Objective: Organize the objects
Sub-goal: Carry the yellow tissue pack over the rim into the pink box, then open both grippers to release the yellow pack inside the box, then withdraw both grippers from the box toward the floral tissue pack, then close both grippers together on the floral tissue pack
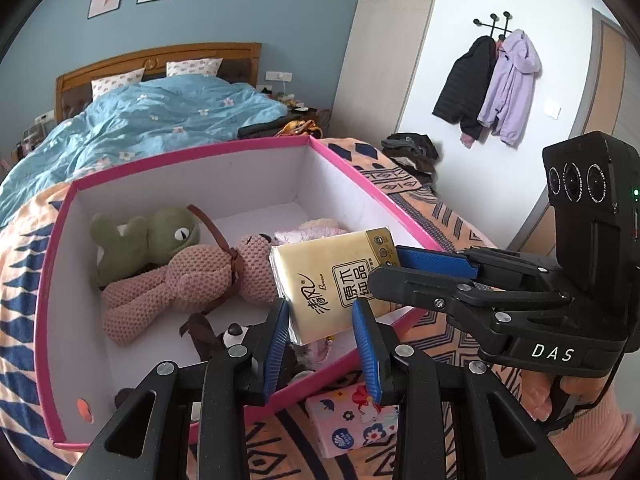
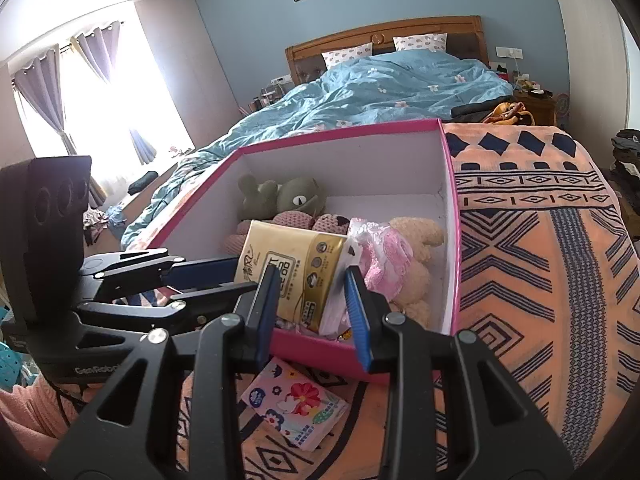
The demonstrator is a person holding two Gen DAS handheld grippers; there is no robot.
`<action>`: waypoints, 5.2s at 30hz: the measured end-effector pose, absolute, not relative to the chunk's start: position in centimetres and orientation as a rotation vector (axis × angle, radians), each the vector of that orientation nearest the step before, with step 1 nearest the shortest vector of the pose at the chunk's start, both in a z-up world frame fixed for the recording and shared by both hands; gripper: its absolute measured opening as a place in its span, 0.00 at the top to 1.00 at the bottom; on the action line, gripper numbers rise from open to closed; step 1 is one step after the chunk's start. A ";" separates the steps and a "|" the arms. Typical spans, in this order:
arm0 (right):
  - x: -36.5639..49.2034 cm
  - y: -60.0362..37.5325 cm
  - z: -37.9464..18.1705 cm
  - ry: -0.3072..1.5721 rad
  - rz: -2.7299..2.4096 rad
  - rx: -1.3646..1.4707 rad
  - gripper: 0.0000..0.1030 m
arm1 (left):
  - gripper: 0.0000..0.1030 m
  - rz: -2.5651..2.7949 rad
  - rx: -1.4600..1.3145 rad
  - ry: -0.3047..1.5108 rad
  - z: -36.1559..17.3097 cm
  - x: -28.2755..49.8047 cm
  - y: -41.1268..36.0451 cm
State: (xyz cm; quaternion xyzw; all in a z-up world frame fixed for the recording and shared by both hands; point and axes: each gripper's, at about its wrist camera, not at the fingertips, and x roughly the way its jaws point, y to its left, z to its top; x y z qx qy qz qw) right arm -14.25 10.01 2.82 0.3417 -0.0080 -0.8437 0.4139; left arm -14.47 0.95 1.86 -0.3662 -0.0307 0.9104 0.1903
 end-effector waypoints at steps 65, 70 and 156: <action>-9.5 13.5 -5.1 -0.121 -1.999 1.065 0.58 | 0.53 2.470 -1.191 -0.154 -5.5 -8.4 1.6; -9.8 13.4 -5.3 -0.129 -2.003 1.077 0.58 | 0.56 2.462 -1.193 -0.158 -5.5 -8.6 1.8; -7.4 12.6 -2.6 -0.072 -2.002 0.983 0.63 | 0.67 2.481 -1.066 -0.181 -1.8 -5.6 1.4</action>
